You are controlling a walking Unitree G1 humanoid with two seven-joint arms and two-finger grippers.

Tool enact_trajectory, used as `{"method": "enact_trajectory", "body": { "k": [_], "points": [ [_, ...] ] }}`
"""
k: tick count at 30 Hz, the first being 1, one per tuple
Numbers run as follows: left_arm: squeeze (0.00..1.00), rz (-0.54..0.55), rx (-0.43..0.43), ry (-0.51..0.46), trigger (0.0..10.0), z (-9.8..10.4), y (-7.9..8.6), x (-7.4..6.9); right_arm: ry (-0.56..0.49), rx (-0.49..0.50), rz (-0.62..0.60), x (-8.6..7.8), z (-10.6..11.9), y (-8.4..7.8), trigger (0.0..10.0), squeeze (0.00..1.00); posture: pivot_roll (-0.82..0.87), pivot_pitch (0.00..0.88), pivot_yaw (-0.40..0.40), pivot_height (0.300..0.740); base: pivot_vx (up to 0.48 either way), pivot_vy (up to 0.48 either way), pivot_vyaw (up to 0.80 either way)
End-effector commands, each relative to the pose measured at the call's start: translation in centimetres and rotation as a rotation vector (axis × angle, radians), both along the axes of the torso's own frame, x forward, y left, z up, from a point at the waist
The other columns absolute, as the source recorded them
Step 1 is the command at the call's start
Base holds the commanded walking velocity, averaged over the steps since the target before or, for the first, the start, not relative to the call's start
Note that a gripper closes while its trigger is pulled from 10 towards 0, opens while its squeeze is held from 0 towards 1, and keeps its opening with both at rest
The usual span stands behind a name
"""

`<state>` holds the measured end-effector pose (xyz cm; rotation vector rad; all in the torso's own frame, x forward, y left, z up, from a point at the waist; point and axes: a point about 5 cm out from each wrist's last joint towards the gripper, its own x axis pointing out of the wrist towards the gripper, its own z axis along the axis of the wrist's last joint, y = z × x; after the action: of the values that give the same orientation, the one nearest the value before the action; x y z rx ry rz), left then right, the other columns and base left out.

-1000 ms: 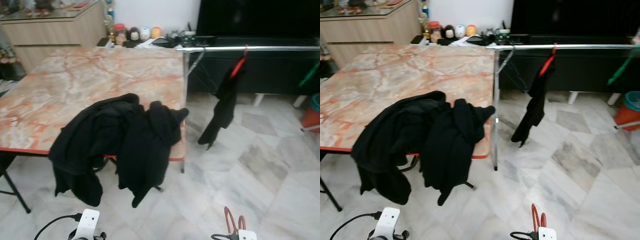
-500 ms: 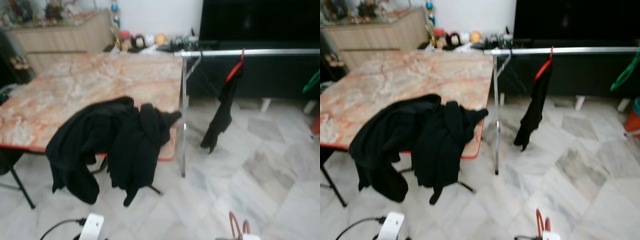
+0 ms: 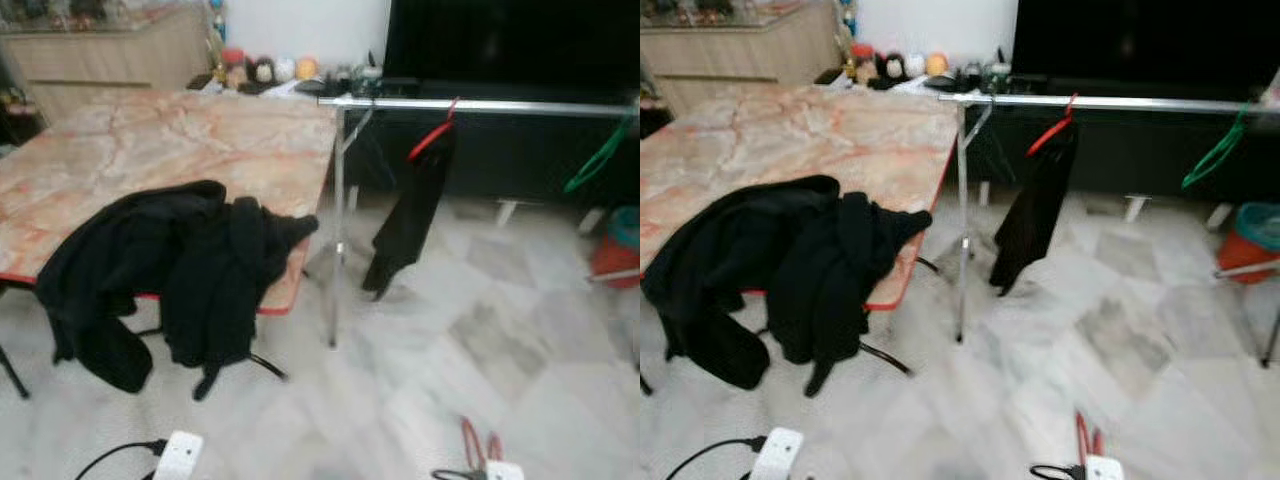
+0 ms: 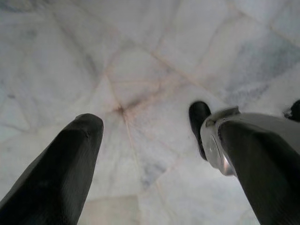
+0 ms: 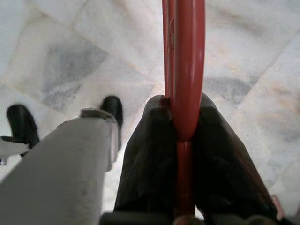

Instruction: Hang hanger

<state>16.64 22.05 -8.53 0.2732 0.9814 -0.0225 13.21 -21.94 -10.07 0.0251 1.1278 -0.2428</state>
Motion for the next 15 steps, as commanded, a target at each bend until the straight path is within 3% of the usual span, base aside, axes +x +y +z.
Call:
{"method": "enact_trajectory", "body": {
  "k": [1, 15],
  "points": [
    [0.0, -0.014, 0.005, 0.011, 10.0, -0.06, -0.14, -0.02, 0.004, -0.008, -0.011, -0.22, 0.03, -0.51, 10.0, 0.0, 0.09, 0.0, 0.002, 0.74, 0.0, -0.311, 0.0],
    [0.0, -0.023, 0.002, 0.02, 10.0, -0.19, -0.34, -0.22, 0.005, -0.01, -0.01, -0.26, 0.02, -0.51, 10.0, 0.0, 0.08, 0.0, 0.006, 0.74, 0.0, -0.311, 0.0]
  ]
}}
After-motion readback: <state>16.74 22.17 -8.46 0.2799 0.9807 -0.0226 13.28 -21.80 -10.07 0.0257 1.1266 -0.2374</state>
